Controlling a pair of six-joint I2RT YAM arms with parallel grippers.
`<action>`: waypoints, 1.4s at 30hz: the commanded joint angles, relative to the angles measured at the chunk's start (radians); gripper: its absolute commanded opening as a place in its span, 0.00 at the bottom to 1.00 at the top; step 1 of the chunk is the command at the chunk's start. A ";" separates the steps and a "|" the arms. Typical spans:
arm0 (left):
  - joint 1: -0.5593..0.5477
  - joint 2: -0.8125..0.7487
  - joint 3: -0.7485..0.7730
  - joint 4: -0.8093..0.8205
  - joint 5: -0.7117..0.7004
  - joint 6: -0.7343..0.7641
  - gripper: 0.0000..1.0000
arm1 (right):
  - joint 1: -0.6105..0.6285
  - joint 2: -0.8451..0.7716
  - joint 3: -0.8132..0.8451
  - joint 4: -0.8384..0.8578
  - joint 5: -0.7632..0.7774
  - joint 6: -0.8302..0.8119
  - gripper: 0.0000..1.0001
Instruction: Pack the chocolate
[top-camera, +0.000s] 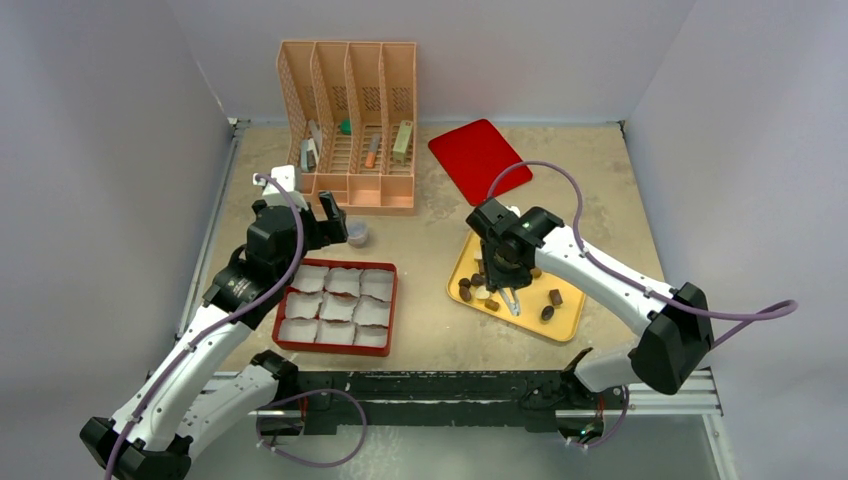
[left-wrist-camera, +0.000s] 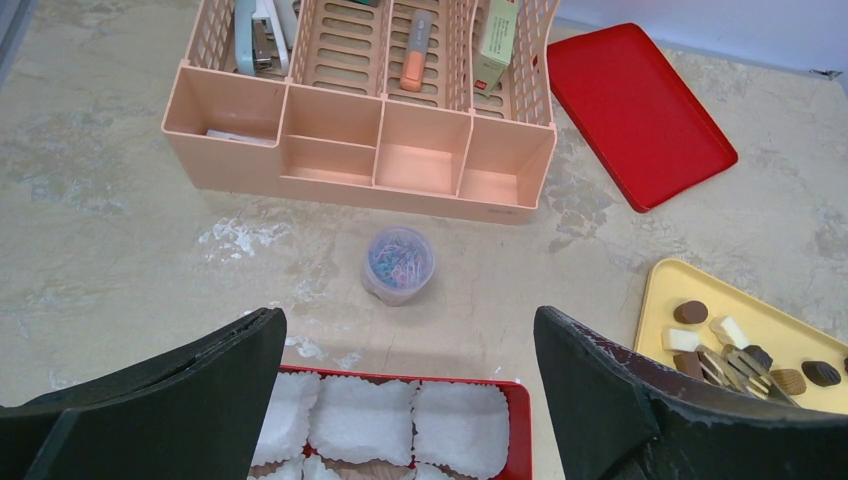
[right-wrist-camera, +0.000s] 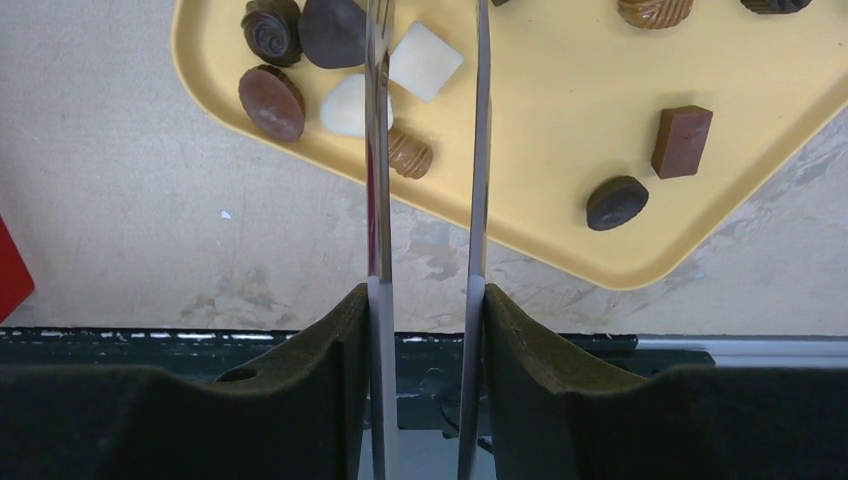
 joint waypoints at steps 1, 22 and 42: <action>-0.003 -0.004 -0.002 0.037 -0.005 0.007 0.95 | -0.020 -0.028 -0.010 -0.004 0.009 0.006 0.43; -0.003 -0.009 0.002 0.033 -0.012 0.006 0.94 | -0.026 -0.043 -0.009 0.041 -0.010 -0.027 0.29; -0.003 -0.095 0.049 -0.028 -0.184 -0.012 0.95 | -0.012 -0.136 0.084 0.154 -0.069 -0.120 0.24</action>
